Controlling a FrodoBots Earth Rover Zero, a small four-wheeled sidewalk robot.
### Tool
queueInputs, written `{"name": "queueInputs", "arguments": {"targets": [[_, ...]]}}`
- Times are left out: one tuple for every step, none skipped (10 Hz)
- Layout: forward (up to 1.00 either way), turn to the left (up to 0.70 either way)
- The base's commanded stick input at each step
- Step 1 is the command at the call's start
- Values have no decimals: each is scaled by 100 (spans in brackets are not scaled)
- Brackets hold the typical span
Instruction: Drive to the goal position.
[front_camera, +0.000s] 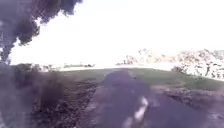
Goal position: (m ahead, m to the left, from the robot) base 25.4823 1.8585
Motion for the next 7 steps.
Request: {"name": "queueInputs", "arguments": {"targets": [[70,0],[70,0],[70,0],[70,0],[70,0],[70,-2],[70,-7]]}}
